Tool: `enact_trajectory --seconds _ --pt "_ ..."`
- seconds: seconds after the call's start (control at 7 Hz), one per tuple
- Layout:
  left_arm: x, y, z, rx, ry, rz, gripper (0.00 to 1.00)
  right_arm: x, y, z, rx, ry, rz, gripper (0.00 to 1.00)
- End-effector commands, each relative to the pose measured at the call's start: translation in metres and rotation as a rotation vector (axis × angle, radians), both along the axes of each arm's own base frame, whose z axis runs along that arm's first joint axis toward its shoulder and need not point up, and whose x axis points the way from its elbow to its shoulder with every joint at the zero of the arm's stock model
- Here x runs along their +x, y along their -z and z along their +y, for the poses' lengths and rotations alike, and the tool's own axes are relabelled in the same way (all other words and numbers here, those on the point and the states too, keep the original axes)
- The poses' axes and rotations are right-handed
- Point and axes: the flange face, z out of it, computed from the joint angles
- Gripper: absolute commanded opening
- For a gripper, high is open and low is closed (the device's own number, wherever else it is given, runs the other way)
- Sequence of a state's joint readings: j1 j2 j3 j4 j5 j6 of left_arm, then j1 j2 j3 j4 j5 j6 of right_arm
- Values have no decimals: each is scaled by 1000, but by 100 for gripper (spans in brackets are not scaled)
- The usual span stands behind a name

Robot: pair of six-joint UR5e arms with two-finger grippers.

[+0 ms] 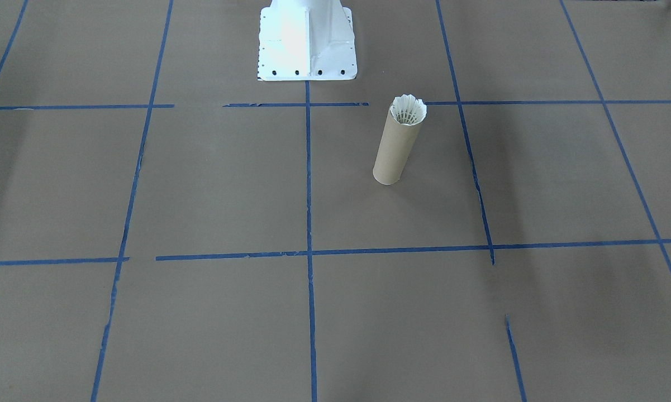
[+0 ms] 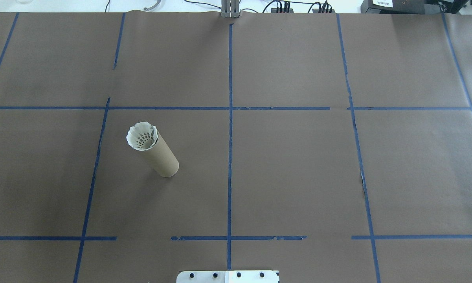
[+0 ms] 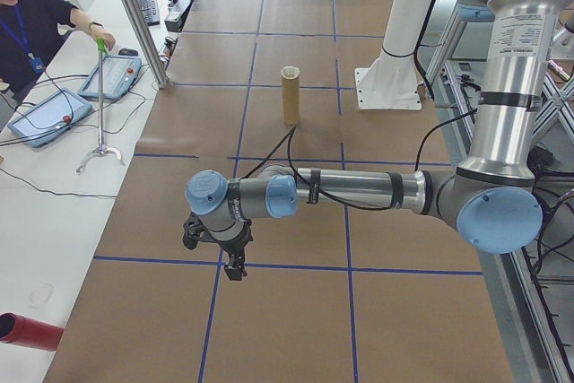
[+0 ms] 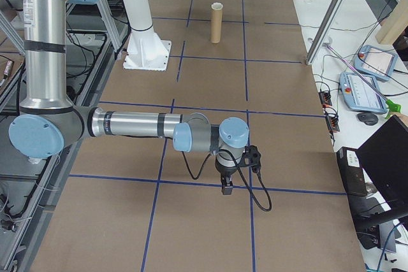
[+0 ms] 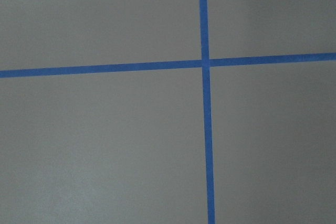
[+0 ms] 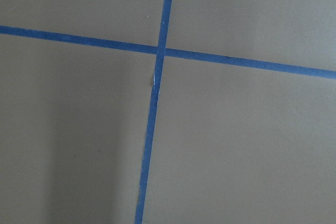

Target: Collect badminton balls into bucket

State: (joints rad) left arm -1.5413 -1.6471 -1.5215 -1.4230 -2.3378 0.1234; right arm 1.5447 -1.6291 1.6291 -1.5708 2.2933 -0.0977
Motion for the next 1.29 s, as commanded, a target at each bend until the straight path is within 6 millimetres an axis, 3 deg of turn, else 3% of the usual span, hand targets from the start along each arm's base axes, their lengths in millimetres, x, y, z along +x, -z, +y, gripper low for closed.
enact_trajectory --seconds 0.0,0.29,1.14 --pt "-5 13 1 32 17 37 100 0 0 0 -1 -1 0 100" --pt "-7 35 -1 79 17 39 100 0 0 0 -1 -1 0 100" --pt "-13 44 -7 87 31 26 100 0 0 0 -1 -1 0 100"
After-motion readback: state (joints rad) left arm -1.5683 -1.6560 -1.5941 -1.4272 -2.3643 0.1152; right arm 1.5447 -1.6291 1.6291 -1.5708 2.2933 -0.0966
